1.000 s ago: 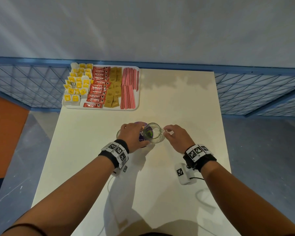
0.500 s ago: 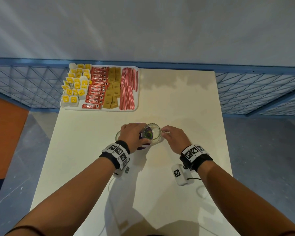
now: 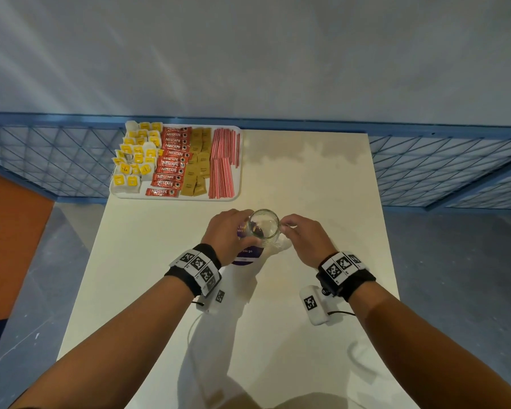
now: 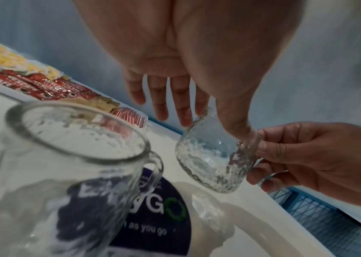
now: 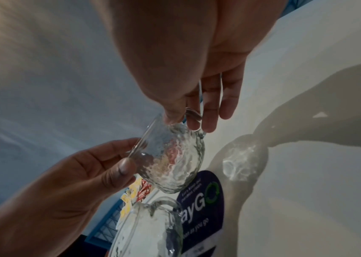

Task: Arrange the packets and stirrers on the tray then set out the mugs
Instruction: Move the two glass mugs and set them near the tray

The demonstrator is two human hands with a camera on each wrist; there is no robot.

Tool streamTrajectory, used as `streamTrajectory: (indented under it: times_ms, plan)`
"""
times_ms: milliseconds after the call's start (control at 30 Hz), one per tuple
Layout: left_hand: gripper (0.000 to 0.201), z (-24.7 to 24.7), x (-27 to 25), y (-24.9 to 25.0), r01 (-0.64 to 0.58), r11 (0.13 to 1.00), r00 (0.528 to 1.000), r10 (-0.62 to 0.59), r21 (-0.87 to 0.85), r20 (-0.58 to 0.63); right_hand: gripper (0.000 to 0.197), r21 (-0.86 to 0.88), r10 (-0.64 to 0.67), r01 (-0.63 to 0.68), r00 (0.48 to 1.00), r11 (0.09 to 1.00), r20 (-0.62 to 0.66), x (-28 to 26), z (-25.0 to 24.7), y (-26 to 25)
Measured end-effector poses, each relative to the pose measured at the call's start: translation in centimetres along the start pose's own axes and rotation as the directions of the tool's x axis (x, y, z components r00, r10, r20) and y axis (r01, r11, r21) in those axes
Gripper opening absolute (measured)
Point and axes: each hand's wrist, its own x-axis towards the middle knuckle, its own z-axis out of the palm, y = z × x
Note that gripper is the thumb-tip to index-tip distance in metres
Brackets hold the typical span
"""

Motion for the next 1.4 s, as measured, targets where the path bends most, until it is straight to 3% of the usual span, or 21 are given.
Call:
streamTrajectory:
  times_ms: [200,533,1400]
  plan:
    - [0.061,-2.3,0.2,0.7,-0.027,0.995,0.997,0.02,-0.1,-0.071,0.017,0.033,-0.032,0.033,0.998,0.999,-0.051,0.3,-1.4,-1.9]
    - [0.063,-4.3,3.4,0.7,-0.037,0.994,0.995,0.027,-0.102,-0.094,0.018,0.032,-0.044,0.046,0.996,0.998,-0.083,3.8,-2.5,-3.7]
    - [0.07,-5.8,20.1,-4.2,-0.018,1.0,0.999,0.019,0.006,-0.041,0.019,-0.035,-0.08,0.076,0.985,0.997,-0.15,21.1,-2.4,-2.1]
